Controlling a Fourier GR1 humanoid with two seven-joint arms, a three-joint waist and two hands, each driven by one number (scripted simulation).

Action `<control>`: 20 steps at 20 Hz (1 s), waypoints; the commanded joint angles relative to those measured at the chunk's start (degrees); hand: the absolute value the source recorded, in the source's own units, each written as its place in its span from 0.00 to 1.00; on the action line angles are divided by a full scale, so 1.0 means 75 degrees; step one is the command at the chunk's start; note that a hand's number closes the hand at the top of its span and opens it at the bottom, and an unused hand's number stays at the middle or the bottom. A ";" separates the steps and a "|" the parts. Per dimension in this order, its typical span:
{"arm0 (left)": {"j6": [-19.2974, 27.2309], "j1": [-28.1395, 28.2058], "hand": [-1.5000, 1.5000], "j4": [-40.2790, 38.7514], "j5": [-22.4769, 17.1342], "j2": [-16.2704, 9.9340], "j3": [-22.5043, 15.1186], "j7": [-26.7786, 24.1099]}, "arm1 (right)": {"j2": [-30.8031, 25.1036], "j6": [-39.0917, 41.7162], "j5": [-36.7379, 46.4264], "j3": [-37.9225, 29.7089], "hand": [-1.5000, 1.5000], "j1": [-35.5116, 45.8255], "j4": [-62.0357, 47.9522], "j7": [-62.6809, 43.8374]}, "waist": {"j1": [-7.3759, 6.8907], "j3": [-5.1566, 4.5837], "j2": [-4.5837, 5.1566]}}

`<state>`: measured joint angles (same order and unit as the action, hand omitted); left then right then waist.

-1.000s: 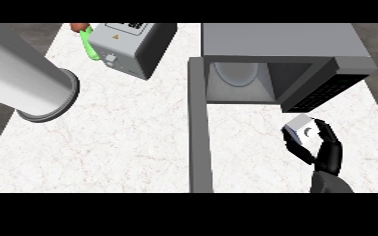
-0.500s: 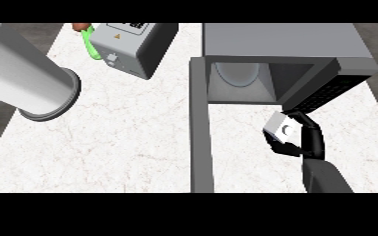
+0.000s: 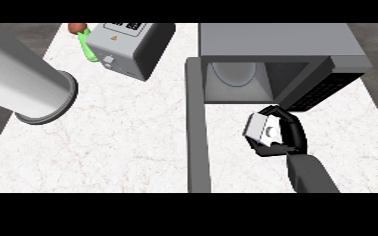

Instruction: Pick up the milk, place it into the microwave and close the microwave

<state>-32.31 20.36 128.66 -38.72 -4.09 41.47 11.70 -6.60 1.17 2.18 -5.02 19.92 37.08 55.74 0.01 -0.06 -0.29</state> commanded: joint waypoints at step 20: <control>-0.0412 -0.0128 0.00 -0.0536 -0.0234 -0.0155 0.0482 0.0049 | 0.0322 -0.2333 0.1633 0.0632 1.00 0.2146 0.1656 -0.3938 | -0.0205 0.0007 0.0069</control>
<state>-34.09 18.79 125.87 -39.57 -4.76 43.78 12.84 -3.11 -13.67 10.72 0.14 28.29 57.55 30.15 -0.17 0.17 -0.50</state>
